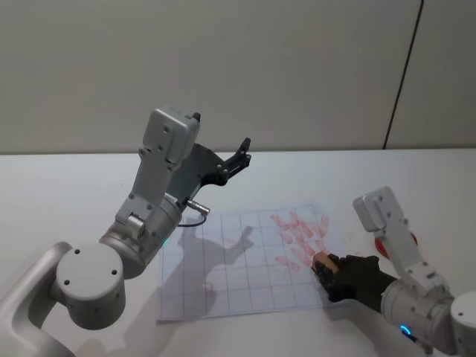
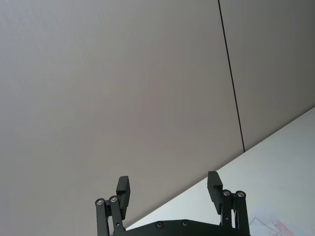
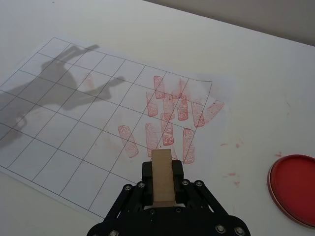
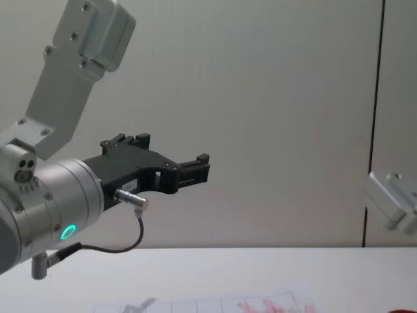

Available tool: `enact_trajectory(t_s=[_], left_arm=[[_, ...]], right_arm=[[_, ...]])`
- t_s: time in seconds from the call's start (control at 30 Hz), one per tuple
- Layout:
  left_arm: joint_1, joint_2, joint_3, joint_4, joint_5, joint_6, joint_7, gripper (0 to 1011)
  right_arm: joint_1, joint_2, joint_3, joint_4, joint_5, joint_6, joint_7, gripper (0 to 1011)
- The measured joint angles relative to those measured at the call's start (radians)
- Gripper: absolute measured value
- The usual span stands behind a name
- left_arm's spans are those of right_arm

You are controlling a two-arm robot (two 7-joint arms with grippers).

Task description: Use the one hand to pick up the stamp and affix it onto the A4 paper.

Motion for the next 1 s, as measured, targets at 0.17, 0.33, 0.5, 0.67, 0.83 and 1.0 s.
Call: enact_trajectory(t_s=[0.17, 0.33, 0.5, 0.67, 0.83, 1.0], left_arm=[[0.000, 0.000, 0.000, 0.000, 0.000, 0.000, 0.000, 1001], [0.000, 0.000, 0.000, 0.000, 0.000, 0.000, 0.000, 1001], [0.000, 0.000, 0.000, 0.000, 0.000, 0.000, 0.000, 1001], [0.000, 0.000, 0.000, 0.000, 0.000, 0.000, 0.000, 1002], [0.000, 0.000, 0.000, 0.000, 0.000, 0.000, 0.000, 1001], [0.000, 0.000, 0.000, 0.000, 0.000, 0.000, 0.000, 1001]], right_arm=[[0.012, -0.007, 0.007, -0.026, 0.015, 0.005, -0.006, 216], [0.026, -0.014, 0.018, -0.072, 0.039, 0.001, -0.016, 214], [0.035, -0.018, 0.030, -0.114, 0.064, 0.000, -0.033, 213], [0.038, -0.018, 0.048, -0.160, 0.087, 0.004, -0.066, 214], [0.031, -0.006, 0.069, -0.190, 0.098, 0.016, -0.105, 214], [0.020, 0.010, 0.088, -0.205, 0.100, 0.026, -0.144, 216]])
